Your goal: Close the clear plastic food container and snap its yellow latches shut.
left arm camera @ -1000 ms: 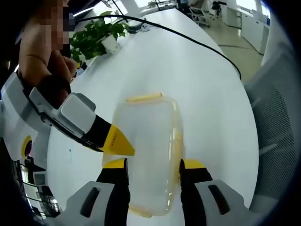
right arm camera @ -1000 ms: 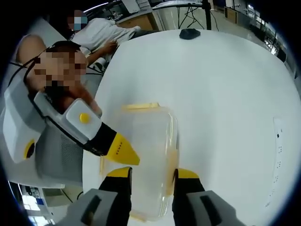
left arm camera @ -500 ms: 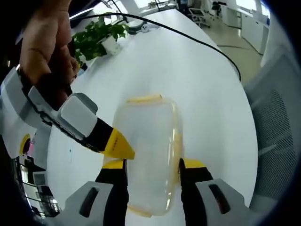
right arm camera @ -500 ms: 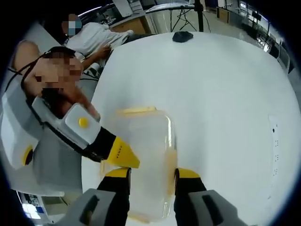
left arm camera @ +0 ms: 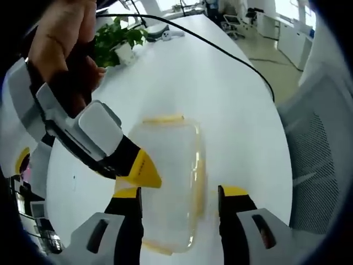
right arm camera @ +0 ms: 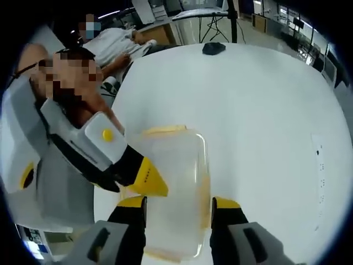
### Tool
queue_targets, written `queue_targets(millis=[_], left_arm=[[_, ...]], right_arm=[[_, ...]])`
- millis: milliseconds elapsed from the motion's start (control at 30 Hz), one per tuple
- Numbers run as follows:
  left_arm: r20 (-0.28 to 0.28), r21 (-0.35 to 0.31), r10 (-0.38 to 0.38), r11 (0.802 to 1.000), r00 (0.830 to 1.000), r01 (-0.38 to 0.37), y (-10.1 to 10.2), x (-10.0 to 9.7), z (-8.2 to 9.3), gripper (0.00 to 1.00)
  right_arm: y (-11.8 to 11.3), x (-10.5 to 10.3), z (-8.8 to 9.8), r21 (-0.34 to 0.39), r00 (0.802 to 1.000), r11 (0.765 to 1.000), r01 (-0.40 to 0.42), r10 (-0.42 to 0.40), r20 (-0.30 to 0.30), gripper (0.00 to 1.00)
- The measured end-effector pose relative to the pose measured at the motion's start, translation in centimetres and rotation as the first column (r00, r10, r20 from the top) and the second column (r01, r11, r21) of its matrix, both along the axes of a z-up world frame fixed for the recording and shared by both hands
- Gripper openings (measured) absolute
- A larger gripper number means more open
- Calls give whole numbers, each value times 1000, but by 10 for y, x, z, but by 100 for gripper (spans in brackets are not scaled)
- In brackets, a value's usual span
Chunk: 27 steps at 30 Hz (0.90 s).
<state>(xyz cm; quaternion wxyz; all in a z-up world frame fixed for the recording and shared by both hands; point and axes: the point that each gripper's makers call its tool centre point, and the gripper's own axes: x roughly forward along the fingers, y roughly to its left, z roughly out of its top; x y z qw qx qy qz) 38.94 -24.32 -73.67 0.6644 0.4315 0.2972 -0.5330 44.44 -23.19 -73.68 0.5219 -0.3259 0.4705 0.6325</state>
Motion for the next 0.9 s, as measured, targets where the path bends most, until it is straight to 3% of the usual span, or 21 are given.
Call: queue_targets(millis=[300, 467, 900], left_arm=[[-47, 17, -18, 1000, 999, 19, 0, -7, 3, 54], [-53, 15, -5, 1000, 999, 6, 1, -2, 5, 59], [-74, 1, 32, 999, 997, -32, 9, 7, 9, 69]], right_arm=[[-13, -2, 1, -17, 999, 1000, -5, 6, 47, 47], [-17, -3, 3, 3, 999, 1000, 18, -18, 51, 56], [-33, -12, 4, 9, 995, 1000, 13, -14, 97, 60]])
